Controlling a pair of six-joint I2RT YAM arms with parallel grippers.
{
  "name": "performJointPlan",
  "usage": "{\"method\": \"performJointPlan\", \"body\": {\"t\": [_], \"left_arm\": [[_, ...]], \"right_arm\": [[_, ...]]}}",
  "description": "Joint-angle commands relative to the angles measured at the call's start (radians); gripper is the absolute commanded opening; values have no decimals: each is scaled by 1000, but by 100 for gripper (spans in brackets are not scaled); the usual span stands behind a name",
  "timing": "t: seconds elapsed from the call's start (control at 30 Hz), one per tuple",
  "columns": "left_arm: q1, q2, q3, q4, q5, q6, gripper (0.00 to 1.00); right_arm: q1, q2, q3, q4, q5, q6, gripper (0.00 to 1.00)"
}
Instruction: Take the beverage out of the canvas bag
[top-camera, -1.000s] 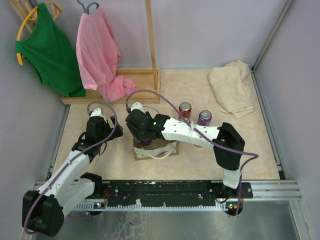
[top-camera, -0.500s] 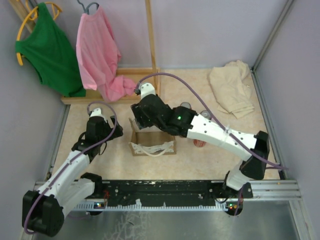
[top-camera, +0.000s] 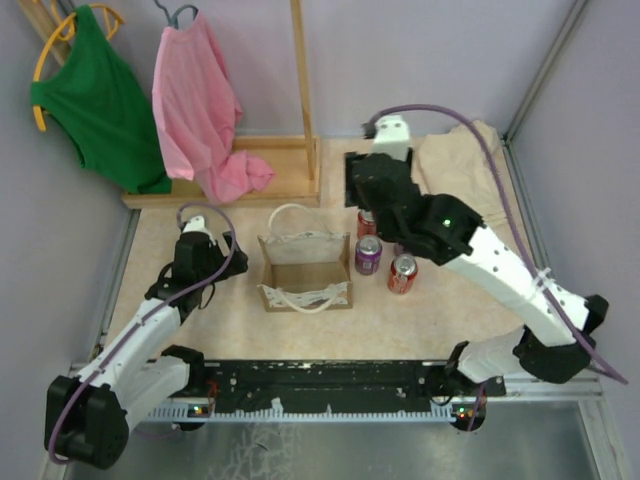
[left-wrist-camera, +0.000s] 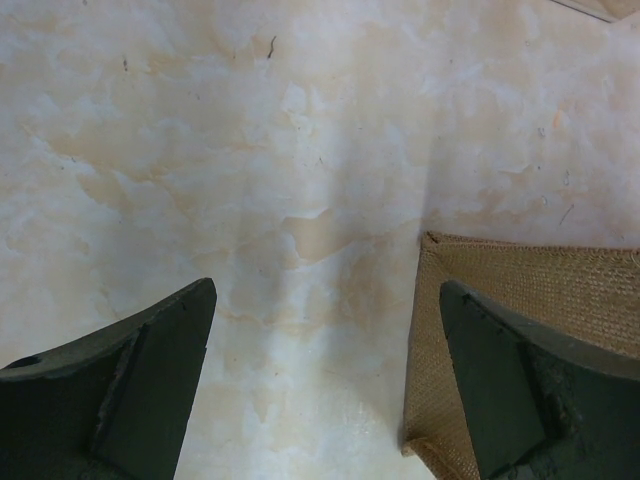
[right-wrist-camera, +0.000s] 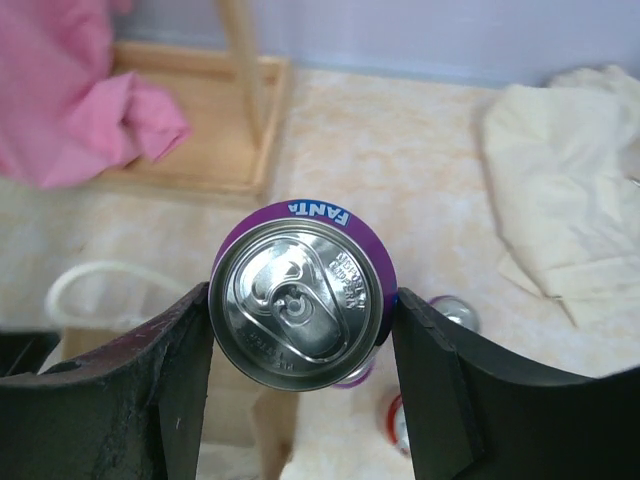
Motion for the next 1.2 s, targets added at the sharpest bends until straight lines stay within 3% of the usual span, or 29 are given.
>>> {"method": "performJointPlan", "body": {"t": [0.0,0.17,0.47,0.8,1.17], "left_arm": [[-3,-3,1,28,14,0,99],[-2,-15,-1,26,10,6,99],[-3,1,5,33,33,12,99],[-3,-35,-11,49,24,18,99],[-3,-27,-28,62,-2,28,99]], "right_arm": [[-171,-135,-48,-2,117,86,0],[-316,-237,-220,-53,102,206,0],[-409,-337,-531,-72,66,347,0],[-502,-412,-802,169,-59,301,0],[-617,-353,-922,313,-205,282,0]]}}
